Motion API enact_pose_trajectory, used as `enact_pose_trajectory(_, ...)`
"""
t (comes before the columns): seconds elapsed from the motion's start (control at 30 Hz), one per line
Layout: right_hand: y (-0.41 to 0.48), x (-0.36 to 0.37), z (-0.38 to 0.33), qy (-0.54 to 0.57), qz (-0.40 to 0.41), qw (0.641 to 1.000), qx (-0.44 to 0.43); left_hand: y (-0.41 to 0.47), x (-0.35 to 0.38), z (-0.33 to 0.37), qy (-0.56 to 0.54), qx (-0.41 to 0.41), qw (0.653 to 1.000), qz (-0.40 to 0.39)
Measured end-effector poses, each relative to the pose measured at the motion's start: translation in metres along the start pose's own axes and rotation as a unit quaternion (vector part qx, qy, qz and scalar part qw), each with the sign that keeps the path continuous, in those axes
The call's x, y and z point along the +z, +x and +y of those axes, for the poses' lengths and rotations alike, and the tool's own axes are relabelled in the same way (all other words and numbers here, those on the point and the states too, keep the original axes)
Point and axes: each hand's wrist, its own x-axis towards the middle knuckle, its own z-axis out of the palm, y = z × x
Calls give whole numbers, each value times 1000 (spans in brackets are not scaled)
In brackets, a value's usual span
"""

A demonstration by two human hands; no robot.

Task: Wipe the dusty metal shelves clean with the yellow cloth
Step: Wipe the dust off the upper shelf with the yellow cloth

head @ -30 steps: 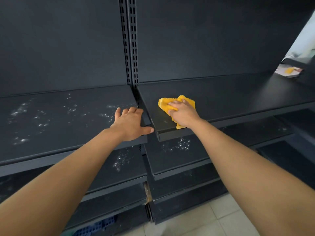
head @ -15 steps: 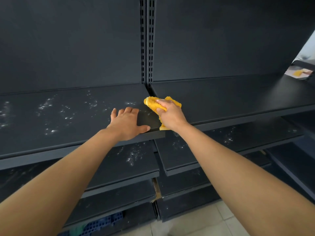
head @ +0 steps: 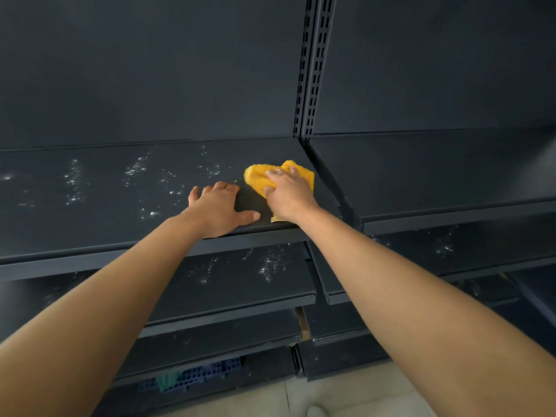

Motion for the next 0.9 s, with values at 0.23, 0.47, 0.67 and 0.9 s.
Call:
enact_pose_trajectory(0.23, 24, -9, 43, -16, 11, 993, 118, 4, -5, -3, -4, 16, 1000, -24)
enact_pose_trajectory(0.47, 61, -6, 30, -57, -10, 992, 108, 15, -11, -2, 7, 7, 999, -47)
enact_pose_trajectory(0.67, 94, -3, 11, -52, -39, 996, 54, 19, -8, -8, -14, 4, 999, -35)
enact_pose_trajectory(0.9, 95, 7, -19, -44, -47, 996, -54, 14, -6, -21, 1, -23, 1000, 3)
